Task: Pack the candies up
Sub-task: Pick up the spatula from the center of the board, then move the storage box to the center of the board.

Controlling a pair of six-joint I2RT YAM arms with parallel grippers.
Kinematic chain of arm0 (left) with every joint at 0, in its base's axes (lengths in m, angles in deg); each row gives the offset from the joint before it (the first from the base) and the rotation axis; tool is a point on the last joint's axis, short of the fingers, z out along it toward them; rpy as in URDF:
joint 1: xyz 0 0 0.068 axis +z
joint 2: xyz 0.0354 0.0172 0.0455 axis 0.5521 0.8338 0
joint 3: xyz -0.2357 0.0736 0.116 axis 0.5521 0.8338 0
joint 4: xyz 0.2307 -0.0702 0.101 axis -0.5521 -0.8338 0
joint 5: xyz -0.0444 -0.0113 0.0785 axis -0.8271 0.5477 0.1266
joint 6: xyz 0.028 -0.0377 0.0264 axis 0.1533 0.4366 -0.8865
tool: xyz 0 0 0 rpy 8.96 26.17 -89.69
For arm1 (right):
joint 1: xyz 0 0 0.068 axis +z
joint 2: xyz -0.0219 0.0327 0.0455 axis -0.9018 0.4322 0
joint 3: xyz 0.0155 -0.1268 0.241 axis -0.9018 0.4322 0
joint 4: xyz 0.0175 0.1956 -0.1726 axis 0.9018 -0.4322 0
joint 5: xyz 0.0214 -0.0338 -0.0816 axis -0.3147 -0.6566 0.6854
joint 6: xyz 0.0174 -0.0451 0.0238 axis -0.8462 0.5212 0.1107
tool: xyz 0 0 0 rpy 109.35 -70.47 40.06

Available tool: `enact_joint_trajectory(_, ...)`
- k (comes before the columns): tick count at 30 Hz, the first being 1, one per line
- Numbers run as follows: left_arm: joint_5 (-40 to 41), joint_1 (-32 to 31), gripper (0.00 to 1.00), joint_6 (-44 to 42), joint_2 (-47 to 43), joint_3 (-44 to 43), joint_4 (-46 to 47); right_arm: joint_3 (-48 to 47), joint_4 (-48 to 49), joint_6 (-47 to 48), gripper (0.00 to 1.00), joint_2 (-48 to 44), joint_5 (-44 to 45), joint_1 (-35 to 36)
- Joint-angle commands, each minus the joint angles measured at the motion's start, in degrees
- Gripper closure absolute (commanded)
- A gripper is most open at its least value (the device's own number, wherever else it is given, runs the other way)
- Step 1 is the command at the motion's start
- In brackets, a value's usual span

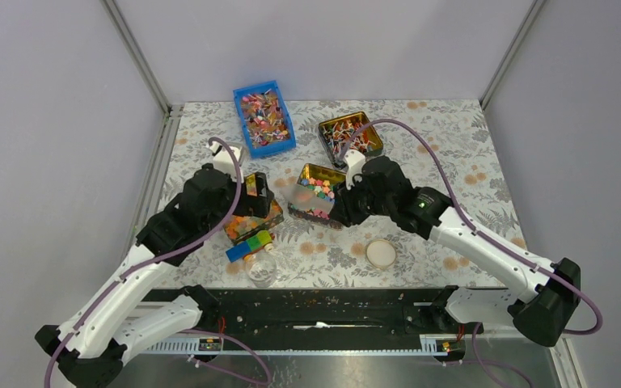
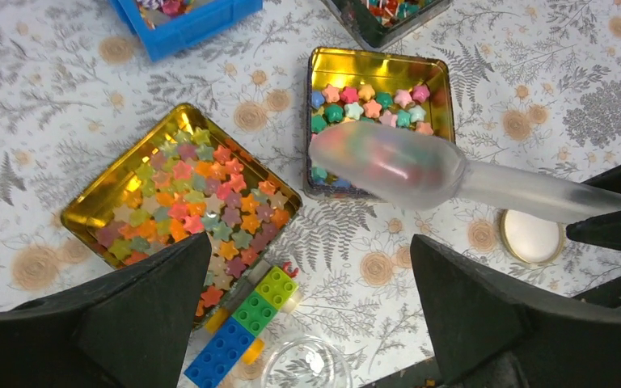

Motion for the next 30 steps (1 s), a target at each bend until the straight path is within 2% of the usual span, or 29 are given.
enact_joint_trajectory(1,-0.8,0.9,0.01,6.2,3.4,-1.0,0.1,-1.1,-4.3,-6.0,1.00,-0.5,-0.3,-3.9)
enact_joint_trajectory(10,-19.3,7.2,0.01,8.0,18.7,-8.4,-8.4,2.1,-5.4,-6.1,1.00,-5.8,1.6,-8.3)
enact_joint_trajectory(18,-31.4,11.7,0.01,7.8,31.7,-10.6,-3.4,2.6,-10.0,-4.5,1.00,-9.5,5.8,-11.0)
enact_joint_trajectory(19,-32.4,12.4,0.01,7.6,34.1,-11.3,-3.1,2.4,-10.9,-4.2,1.00,-9.4,5.4,-11.4)
enact_joint_trajectory(23,-34.1,14.5,0.13,5.6,44.0,-16.5,-3.4,0.8,-14.6,-3.5,1.00,-9.0,4.9,-12.7)
enact_joint_trajectory(30,-29.9,14.6,0.28,3.4,54.4,-24.9,-2.2,-0.5,-17.7,-2.4,1.00,-10.0,7.1,-14.0)
